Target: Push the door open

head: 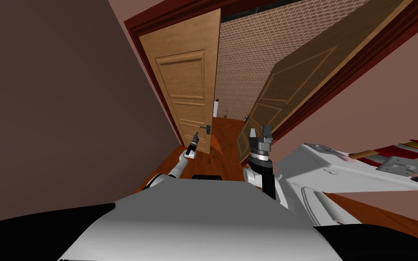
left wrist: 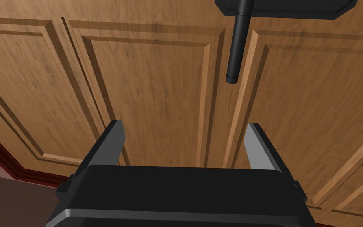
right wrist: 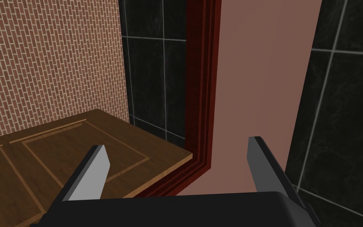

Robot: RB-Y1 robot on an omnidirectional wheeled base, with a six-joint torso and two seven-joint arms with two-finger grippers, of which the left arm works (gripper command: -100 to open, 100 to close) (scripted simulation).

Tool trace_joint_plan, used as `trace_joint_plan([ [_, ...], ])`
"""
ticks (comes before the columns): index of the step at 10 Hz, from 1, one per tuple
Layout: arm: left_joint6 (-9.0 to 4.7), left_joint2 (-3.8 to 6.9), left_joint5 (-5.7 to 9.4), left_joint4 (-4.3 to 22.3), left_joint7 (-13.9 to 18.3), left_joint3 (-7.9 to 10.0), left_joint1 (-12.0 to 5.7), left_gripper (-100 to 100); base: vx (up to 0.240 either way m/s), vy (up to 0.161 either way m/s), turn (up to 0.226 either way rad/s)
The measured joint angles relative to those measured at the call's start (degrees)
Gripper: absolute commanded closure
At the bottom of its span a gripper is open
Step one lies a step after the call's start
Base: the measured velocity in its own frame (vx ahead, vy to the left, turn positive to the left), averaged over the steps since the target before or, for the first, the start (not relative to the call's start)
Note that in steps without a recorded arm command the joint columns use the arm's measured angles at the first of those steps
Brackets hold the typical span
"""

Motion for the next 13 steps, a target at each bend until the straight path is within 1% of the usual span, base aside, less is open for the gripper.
trace_joint_plan([
  [1, 0.35, -0.12, 0.06, 1.0, 0.0, -0.23, -0.63, -100, 0.086, 0.045, -0.051],
  [4, 0.64, -0.5, 0.33, 6.0, 0.1, -0.69, -3.63, -100, 0.078, 0.034, -0.043],
  [5, 0.98, -0.59, 0.39, 6.8, 0.2, -0.89, -4.17, -100, 0.066, 0.033, -0.029],
  [6, 0.82, -0.83, 0.48, 8.8, 0.1, -0.94, -5.3, -100, 0.055, 0.024, -0.04],
  [7, 0.98, -1.06, 0.53, 9.9, 0.0, -1.03, -6.0, -100, 0.054, 0.021, -0.037],
  [9, 1.04, -1.32, 0.7, 13.0, 0.1, -1.31, -7.82, -100, 0.088, 0.048, -0.048],
  [10, 1.42, -1.7, 0.76, 14.1, 0.0, -1.44, -8.56, -100, 0.074, 0.046, -0.035],
  [12, 1.95, -2.04, 0.86, 15.8, -0.1, -1.69, -9.6, -100, 0.045, 0.021, -0.012],
  [13, 1.98, -2.05, 0.86, 15.8, -0.1, -1.71, -9.65, -100, 0.111, -0.014, -0.028],
])
